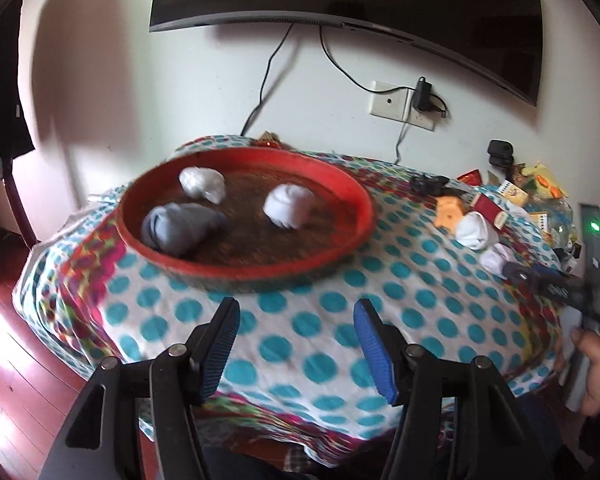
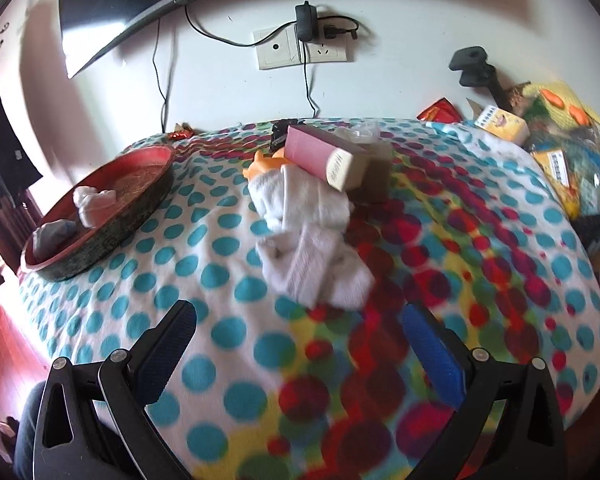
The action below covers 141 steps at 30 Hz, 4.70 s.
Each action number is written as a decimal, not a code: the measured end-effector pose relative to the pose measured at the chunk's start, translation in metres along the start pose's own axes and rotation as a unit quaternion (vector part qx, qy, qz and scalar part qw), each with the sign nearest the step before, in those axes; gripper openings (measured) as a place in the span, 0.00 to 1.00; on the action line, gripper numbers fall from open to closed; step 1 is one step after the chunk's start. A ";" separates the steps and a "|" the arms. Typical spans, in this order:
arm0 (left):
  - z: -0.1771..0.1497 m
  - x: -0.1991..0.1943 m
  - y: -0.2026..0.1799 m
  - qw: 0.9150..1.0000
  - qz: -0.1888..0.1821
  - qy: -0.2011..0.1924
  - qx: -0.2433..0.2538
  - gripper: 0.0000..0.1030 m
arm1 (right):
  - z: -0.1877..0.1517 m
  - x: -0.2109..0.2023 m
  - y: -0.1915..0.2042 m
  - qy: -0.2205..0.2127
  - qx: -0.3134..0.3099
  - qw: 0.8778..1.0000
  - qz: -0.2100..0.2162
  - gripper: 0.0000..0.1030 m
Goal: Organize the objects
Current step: 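Grasp the rolled white sock with the right gripper, then carry the white sock into the red tray and open the right gripper, then move the left gripper to the dark red box on the sheet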
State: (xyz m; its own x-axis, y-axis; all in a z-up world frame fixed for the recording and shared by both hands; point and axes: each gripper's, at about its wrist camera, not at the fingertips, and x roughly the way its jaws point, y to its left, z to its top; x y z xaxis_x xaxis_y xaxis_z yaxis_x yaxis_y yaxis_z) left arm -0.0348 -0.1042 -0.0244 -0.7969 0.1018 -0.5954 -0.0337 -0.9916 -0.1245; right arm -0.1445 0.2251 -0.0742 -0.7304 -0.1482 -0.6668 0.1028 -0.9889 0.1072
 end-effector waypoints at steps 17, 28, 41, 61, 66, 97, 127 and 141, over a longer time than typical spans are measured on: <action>-0.015 -0.003 0.002 1.000 -0.024 0.008 -0.018 0.59 | 0.018 0.035 -0.002 0.034 0.037 0.998 -0.041 0.46; -0.017 -0.001 -0.002 1.000 -0.014 0.016 -0.015 0.59 | 0.036 0.003 -0.003 0.011 0.029 0.997 -0.070 0.44; -0.016 -0.006 0.001 1.000 -0.001 0.009 -0.019 0.59 | 0.095 -0.042 0.041 -0.053 -0.024 0.996 -0.074 0.44; -0.010 -0.012 0.020 0.998 0.025 -0.013 -0.049 0.59 | 0.150 -0.036 0.167 -0.076 -0.104 0.992 -0.015 0.44; -0.008 -0.012 0.030 0.997 0.035 -0.017 -0.066 0.59 | 0.153 -0.018 0.209 -0.066 -0.137 0.988 0.003 0.44; -0.001 0.007 0.100 0.979 0.054 0.014 -0.195 0.59 | 0.172 0.191 0.356 0.102 -0.161 0.980 0.051 0.44; 0.003 -0.007 0.052 0.995 0.037 -0.024 -0.092 0.59 | 0.186 0.074 0.202 -0.034 -0.055 0.996 0.064 0.87; -0.005 0.023 -0.065 0.996 -0.072 0.006 0.057 0.59 | 0.079 0.016 -0.105 -0.063 0.099 0.982 -0.148 0.98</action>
State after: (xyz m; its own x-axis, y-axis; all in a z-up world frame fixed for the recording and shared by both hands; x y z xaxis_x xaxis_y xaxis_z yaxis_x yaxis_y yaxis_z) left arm -0.0484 -0.0374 -0.0337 -0.7722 0.2432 -0.5869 -0.2157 -0.9693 -0.1179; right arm -0.2205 0.3275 -0.0377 -0.7871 0.1593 -0.5959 -0.2501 -0.9655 0.0723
